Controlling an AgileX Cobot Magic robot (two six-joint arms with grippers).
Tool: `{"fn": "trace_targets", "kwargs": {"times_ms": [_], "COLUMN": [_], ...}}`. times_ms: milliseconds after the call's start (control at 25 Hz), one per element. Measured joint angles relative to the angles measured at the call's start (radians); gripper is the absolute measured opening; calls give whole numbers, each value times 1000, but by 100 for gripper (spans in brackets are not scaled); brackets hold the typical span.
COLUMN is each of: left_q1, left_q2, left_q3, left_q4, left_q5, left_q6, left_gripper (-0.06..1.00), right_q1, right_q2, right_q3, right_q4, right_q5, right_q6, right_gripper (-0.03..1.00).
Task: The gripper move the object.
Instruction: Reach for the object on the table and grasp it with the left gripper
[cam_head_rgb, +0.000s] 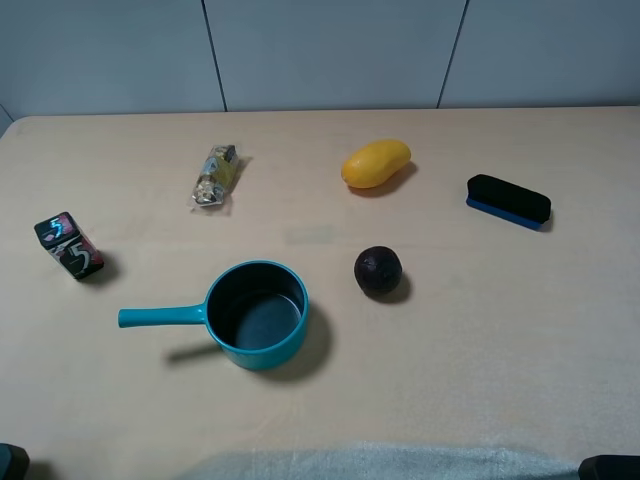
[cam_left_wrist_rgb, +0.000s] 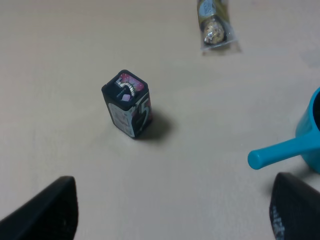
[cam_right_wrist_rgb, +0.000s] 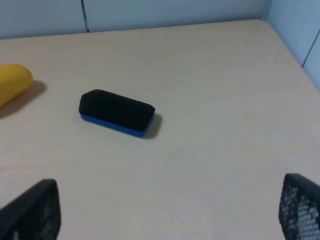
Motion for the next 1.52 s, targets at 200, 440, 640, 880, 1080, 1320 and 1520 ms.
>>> {"fn": "trace_targets", "kwargs": {"times_ms": [200,440,640,880,1080,1320,1520], "left_q1": [0,0,1,3,3,3,3], "left_q2": [57,369,656,965,1148,1291,1350], "left_q3": [0,-58,-187,-328,-391,-398,-398], "left_q4": [0,0,0,0,0,0,29], "left_q5": [0,-2,-3,-5,-8,-58,-89], "left_q6": [0,-2,-5,-39,-46,-46,-37], "left_gripper": [77,77,77,77,77,77,77], "right_q1": [0,0,0,0,0,0,0], "right_q2": [0,0,0,0,0,0,0], "right_q3": [0,0,0,0,0,0,0], "right_q4": [0,0,0,0,0,0,0], "right_q5": [0,0,0,0,0,0,0], "right_q6": [0,0,0,0,0,0,0], "right_gripper": [66,66,66,66,66,66,66]}}
